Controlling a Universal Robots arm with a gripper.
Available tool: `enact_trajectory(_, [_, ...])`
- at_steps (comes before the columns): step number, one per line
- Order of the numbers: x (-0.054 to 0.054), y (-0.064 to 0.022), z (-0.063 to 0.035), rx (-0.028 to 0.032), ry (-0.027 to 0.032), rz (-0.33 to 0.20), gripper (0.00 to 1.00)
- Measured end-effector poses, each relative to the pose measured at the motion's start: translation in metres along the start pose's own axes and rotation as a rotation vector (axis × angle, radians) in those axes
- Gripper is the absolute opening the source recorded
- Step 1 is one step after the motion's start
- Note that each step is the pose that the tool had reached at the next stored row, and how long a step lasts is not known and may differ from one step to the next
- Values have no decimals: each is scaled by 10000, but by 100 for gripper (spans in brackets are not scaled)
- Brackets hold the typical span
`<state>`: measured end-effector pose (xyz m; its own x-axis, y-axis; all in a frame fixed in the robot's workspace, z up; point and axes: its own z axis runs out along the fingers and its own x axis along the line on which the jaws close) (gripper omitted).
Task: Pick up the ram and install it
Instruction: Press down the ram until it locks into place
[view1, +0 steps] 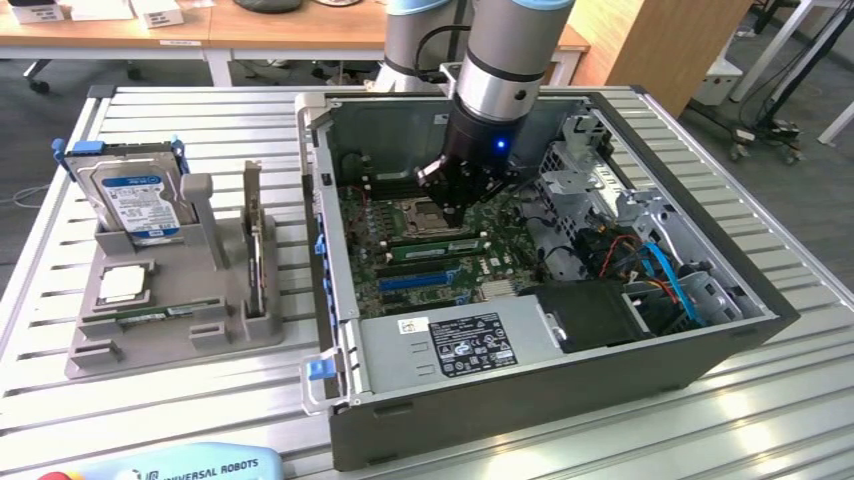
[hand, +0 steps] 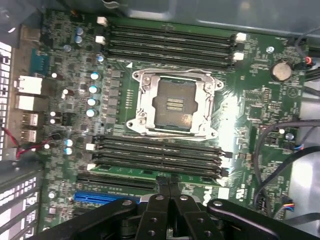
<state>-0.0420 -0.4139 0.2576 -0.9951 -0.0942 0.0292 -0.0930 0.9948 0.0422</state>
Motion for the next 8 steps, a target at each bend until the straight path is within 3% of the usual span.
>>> enact_trajectory(8, [-1, 0, 1, -4, 5, 31, 10])
